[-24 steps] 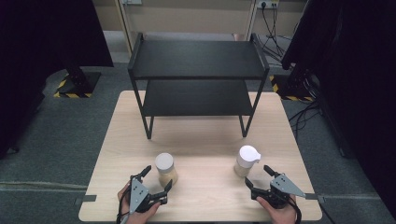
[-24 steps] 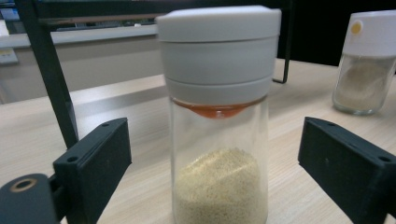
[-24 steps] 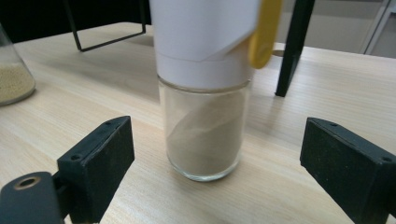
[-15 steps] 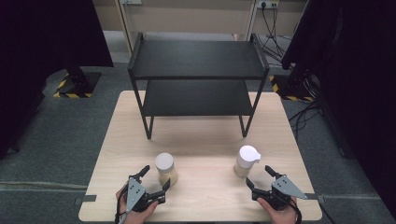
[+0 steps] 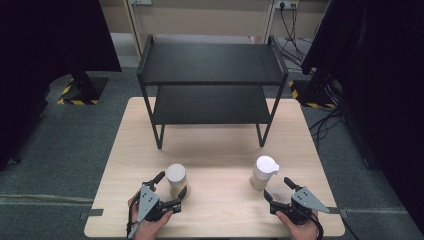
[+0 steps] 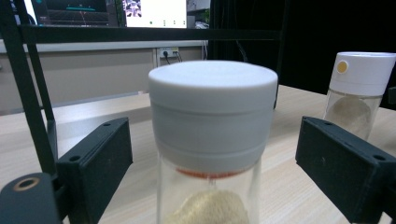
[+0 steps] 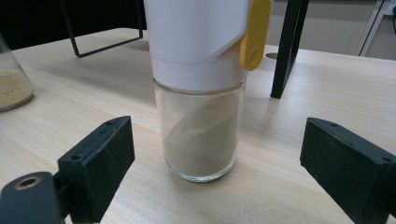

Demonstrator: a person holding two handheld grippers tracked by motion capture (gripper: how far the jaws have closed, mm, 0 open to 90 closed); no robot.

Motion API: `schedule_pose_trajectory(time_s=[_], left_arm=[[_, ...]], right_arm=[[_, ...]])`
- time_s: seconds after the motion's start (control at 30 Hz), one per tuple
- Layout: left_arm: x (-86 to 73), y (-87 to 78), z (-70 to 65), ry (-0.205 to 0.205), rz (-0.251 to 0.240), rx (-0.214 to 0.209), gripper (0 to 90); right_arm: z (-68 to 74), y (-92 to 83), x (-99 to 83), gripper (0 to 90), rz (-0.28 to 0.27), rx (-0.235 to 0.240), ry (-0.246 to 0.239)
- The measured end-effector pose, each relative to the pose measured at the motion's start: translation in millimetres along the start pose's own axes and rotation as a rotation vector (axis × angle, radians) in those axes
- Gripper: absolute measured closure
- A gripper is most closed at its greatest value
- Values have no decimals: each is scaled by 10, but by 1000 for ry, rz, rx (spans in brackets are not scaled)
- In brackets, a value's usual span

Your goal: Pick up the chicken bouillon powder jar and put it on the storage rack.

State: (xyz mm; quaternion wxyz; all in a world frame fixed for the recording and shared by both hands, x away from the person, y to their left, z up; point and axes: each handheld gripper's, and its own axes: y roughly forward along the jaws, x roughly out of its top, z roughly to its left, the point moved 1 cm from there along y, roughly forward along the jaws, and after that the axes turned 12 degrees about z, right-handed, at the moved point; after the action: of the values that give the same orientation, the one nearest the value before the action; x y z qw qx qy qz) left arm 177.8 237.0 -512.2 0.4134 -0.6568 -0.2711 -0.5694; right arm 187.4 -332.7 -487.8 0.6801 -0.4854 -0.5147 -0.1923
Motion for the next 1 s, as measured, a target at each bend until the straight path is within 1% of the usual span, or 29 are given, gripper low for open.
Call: schedule_pose_trajectory(time_s=[0.17,0.37,0.5,0.77,0.93,1.0], left_arm=[[30,55,11,7,-6,2,115],[17,46,-9,9,-27,9,155],[20,67,-26,18,-28,11,178],[45,120,-27,28,-40,25,260],[26,140,-47,38,-41,37,323],[27,137,-48,38,-40,37,329]], right_arm=[[1,3,1,102,0,0,4],[4,7,10,101,4,0,2],[8,9,13,102,5,-1,-2],[0,10,13,102,5,2,5],[-1,8,8,102,2,2,6],[0,9,7,102,2,2,5]])
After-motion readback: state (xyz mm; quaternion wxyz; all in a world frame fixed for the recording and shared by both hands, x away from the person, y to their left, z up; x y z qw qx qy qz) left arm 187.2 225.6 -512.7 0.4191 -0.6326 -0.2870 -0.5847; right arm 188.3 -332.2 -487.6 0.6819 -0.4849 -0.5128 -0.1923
